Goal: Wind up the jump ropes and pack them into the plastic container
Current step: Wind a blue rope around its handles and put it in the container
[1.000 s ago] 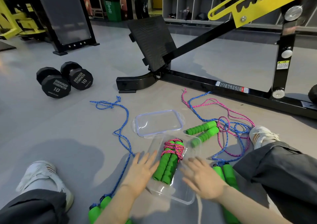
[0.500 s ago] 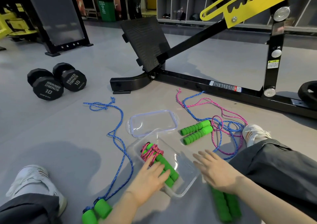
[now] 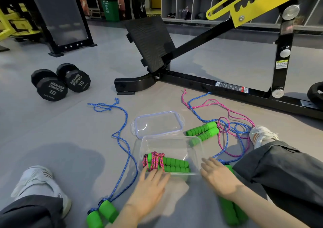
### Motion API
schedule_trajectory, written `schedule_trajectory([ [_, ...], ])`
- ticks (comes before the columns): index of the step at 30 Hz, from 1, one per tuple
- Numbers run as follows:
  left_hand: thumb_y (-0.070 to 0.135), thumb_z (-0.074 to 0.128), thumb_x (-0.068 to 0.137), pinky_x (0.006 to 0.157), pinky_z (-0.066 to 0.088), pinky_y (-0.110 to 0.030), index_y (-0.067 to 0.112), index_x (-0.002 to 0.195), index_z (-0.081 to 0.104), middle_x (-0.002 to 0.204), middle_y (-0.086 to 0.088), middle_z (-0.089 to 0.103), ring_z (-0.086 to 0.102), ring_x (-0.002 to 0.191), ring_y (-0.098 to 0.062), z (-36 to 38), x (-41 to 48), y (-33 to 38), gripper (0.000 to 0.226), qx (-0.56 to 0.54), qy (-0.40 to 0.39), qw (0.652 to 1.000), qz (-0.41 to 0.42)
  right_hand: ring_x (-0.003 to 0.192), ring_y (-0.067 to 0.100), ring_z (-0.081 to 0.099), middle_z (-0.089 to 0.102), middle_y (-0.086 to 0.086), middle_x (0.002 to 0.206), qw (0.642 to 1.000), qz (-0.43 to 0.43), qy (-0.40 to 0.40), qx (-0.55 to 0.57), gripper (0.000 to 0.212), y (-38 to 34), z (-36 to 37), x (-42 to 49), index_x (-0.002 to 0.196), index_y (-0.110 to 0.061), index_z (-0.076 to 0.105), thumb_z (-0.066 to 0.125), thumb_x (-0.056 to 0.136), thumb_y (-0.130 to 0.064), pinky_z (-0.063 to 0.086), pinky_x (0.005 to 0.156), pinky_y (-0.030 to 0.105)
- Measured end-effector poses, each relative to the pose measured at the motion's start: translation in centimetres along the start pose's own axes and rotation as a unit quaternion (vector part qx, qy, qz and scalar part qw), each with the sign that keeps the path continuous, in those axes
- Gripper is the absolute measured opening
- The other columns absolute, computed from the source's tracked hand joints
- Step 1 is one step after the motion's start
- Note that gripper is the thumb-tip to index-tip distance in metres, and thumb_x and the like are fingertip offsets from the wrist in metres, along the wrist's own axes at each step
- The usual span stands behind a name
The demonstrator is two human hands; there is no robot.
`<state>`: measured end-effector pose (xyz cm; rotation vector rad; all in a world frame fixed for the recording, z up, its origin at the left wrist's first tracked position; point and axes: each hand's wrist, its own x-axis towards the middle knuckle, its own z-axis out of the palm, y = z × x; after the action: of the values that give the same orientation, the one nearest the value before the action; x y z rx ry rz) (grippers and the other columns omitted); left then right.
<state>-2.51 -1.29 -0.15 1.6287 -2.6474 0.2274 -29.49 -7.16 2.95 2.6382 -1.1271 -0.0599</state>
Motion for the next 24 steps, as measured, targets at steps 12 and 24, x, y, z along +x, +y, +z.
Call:
schedule_trajectory([
  [12,0.047,0.092,0.039,0.103,0.03,-0.058,0.007,0.135,0.038,0.137,-0.015,0.053,0.059,0.117,-0.029,1.8,0.1,1.0,0.118,0.0,-0.023,1.0,-0.013,0.12,0.03,0.045,0.063,0.012,0.123,0.986,0.153,0.002,0.065,0.062,-3.2,2.0,-1.0,0.127,-0.005,0.041,0.027,0.067,-0.011,0.005,0.11,0.033],
  [24,0.038,0.09,0.053,0.107,0.026,-0.06,-0.002,0.13,0.052,0.143,-0.022,0.032,0.05,0.126,-0.035,0.7,2.0,2.6,0.095,0.002,-0.033,0.998,-0.052,0.096,0.025,0.069,0.067,0.01,0.115,0.993,0.109,-0.035,-0.004,0.106,1.1,2.8,-5.0,0.12,-0.022,0.045,0.048,0.018,0.007,0.058,0.07,0.033],
])
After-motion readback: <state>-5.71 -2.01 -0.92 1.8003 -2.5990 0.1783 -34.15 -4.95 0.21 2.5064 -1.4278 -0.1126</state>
